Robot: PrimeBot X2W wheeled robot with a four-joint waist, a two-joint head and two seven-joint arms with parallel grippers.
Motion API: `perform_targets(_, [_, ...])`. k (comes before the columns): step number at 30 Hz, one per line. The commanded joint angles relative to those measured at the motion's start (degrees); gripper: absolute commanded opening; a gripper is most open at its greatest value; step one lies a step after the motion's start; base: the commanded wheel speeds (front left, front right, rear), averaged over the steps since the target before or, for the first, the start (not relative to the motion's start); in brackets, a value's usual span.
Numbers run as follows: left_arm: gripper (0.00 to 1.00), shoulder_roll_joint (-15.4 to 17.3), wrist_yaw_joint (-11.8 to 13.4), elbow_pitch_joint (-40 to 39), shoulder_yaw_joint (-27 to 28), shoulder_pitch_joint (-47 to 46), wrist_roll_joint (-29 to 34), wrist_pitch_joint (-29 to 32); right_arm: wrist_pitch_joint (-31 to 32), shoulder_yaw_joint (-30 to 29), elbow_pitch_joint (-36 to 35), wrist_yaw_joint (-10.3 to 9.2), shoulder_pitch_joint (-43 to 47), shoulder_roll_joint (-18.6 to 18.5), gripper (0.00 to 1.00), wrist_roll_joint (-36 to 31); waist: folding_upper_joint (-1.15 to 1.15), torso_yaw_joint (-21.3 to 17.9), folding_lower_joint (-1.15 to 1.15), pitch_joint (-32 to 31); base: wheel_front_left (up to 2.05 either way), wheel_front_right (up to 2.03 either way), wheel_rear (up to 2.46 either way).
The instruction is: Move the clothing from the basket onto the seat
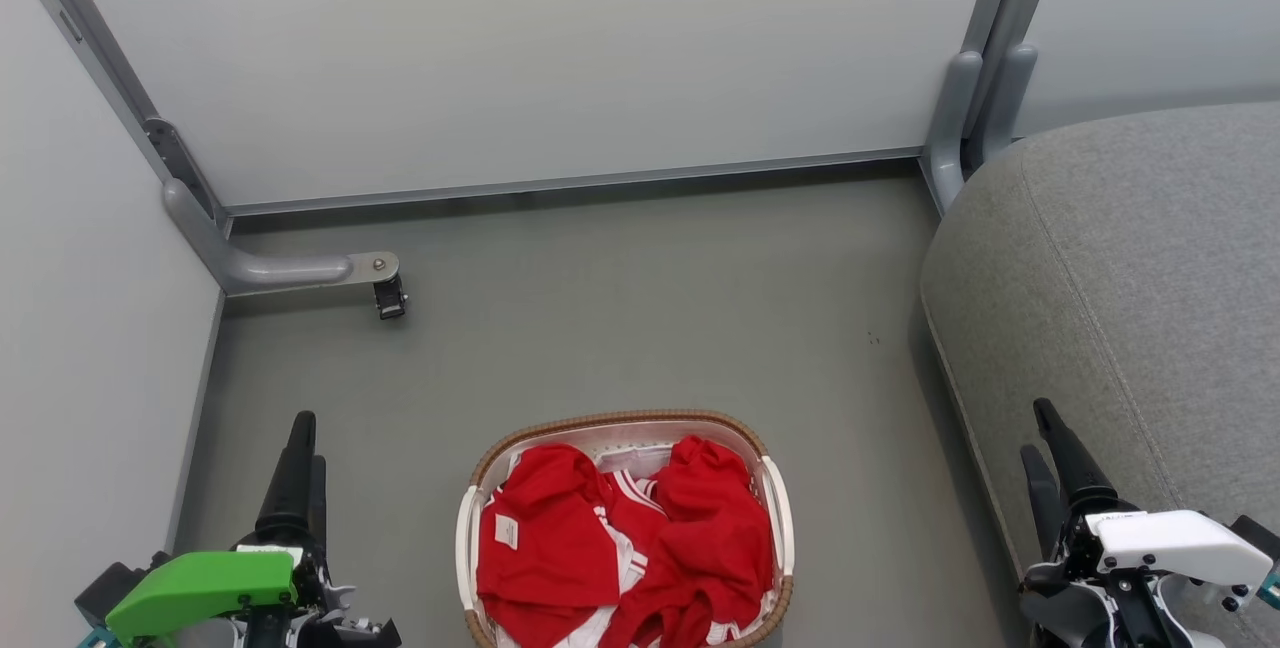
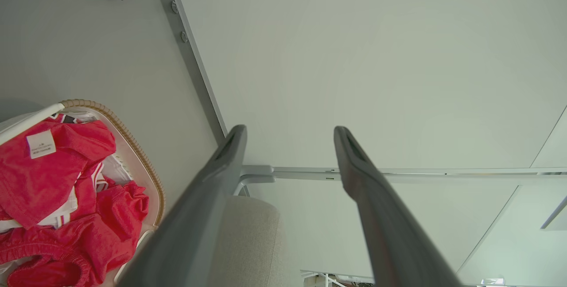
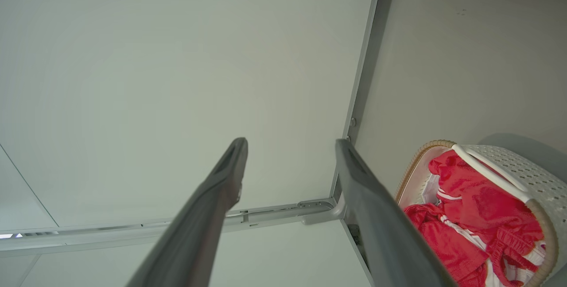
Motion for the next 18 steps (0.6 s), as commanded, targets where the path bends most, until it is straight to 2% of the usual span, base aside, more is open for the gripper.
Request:
perform_targets(1, [1.00,0.2,-0.1,-1.2,-0.4,-0.4,1.2,-0.7,-0.7,0.1,-1.2,0.01,-0.1,-0.5,1.00,-1.2,0.00,0.0,0.00,0.0,0.00,0.00,0.00])
perform_targets(9, [1.00,0.3,0.3,-2.3,-0.8,-0.6,8.4,-2.6,-2.6,-0.5,-2.0,0.01,-0.2,-0.6,1.00,-7.0,0.00,0.1,0.00,0.1,0.00,0.00,0.00])
perform_targets(18, [1.00,0.3,1.8,-4.5,-2.1,-0.6,20.6,-4.6,-4.6,-0.5,-4.8,0.01,0.0,-0.6,1.00,-19.6,0.00,0.1,0.00,0.3,0.00,0.00,0.00])
